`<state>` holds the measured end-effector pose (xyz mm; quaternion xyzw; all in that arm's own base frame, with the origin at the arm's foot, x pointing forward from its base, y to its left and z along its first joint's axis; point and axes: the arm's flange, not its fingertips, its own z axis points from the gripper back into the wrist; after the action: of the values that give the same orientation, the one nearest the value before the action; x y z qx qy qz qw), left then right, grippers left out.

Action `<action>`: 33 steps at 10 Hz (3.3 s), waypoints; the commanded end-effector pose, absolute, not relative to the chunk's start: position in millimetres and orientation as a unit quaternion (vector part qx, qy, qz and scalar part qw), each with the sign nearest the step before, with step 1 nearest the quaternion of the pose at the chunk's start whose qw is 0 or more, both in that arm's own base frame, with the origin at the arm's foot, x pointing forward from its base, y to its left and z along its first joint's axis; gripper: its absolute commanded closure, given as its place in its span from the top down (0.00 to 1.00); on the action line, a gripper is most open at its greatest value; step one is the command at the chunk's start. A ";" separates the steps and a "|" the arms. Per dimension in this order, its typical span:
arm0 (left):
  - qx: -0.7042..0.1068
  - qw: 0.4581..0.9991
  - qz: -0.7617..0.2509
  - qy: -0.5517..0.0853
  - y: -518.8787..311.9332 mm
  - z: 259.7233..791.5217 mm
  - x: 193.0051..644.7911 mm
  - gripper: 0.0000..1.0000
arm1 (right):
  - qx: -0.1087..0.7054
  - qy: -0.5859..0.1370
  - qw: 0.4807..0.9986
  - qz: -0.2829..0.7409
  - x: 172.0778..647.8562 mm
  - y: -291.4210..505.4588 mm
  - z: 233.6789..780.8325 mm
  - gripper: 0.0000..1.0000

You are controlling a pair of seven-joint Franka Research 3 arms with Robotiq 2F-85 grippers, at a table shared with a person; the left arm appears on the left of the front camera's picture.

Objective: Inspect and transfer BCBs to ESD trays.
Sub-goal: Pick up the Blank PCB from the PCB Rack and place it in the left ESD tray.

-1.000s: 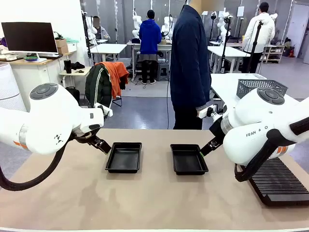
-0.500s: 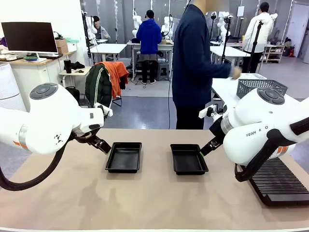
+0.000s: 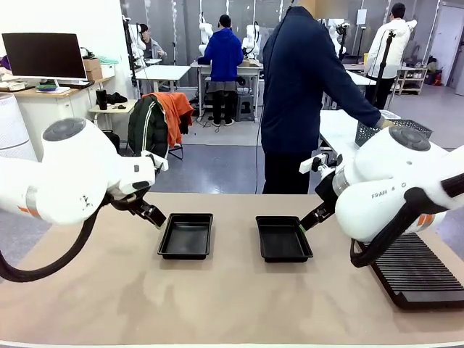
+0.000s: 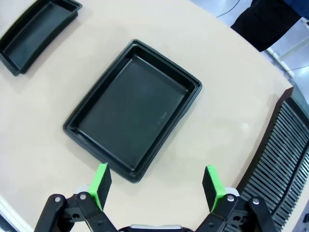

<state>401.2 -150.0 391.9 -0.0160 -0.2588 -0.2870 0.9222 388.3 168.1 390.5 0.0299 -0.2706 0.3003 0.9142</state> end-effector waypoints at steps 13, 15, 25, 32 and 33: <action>-0.235 0.963 -0.096 -0.088 -60.2 669.3 349.2 1.00 | 0.323 -0.023 0.940 0.108 367.7 26.4 688.5 1.00; -0.270 0.957 -0.068 -0.078 -39.6 673.1 346.0 1.00 | 0.346 -0.004 0.935 0.074 372.0 -7.9 687.7 1.00; -0.357 0.930 -0.014 -0.091 6.4 662.9 330.9 1.00 | 0.345 -0.063 0.937 -0.015 372.2 -88.2 684.9 1.00; -0.363 0.926 0.018 -0.102 8.1 687.4 327.5 1.00 | 0.344 -0.080 0.936 0.007 390.9 -89.9 730.4 1.00; -0.360 0.928 0.022 -0.098 4.4 690.9 331.6 1.00 | 0.349 -0.083 0.933 0.010 394.6 -94.0 737.6 1.00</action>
<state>326.9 9.0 685.7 -0.3505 -0.1081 0.0096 0.9303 385.3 -88.5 730.6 0.3324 -0.0890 0.0057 0.9389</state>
